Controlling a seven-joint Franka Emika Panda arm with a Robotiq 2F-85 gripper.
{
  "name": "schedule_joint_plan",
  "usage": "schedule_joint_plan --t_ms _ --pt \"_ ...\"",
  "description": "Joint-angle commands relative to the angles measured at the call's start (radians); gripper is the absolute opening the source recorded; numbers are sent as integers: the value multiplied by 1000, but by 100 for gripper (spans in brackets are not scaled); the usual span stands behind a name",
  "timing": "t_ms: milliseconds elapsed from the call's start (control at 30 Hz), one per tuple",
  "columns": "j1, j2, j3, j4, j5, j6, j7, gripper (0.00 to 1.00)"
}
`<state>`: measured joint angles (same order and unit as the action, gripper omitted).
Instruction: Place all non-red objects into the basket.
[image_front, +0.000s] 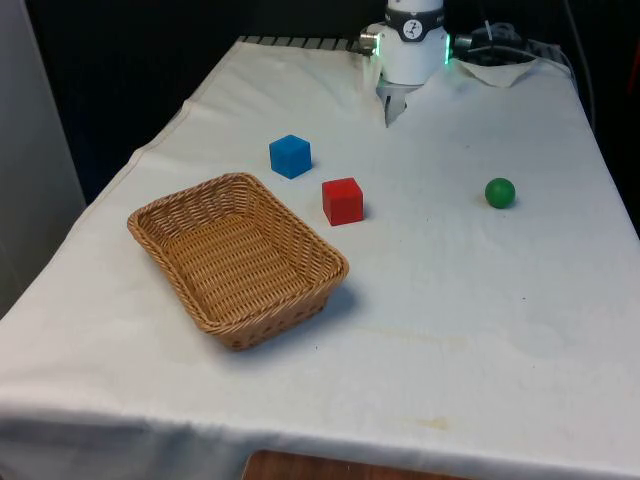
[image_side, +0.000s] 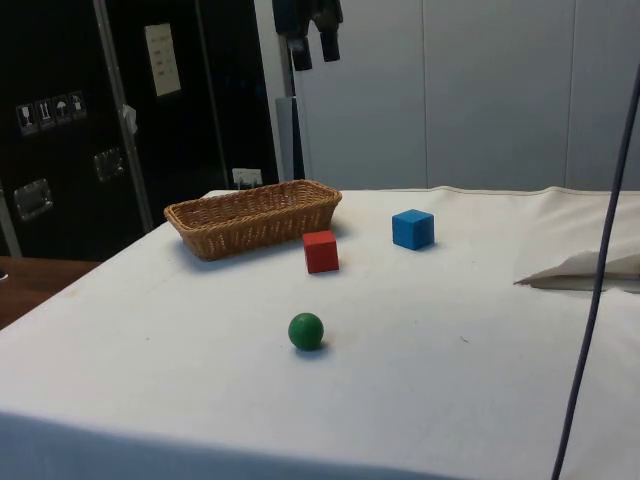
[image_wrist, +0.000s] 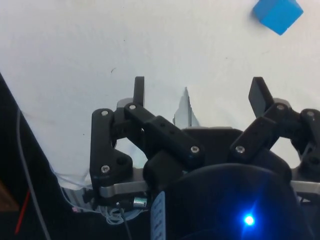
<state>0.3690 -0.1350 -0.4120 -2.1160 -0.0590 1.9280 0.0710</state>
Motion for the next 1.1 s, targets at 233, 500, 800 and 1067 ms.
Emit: schedule_joint_plan --t_ms 233,500,800,1067 --pt "-16 -37 -5 -71 -45 59 20 100" --pt "-30 -38 -8 -117 -74 118 47 100" --pt "-39 -28 -25 -159 -94 182 71 100" --pt "-46 -14 -44 -182 -98 226 82 100"
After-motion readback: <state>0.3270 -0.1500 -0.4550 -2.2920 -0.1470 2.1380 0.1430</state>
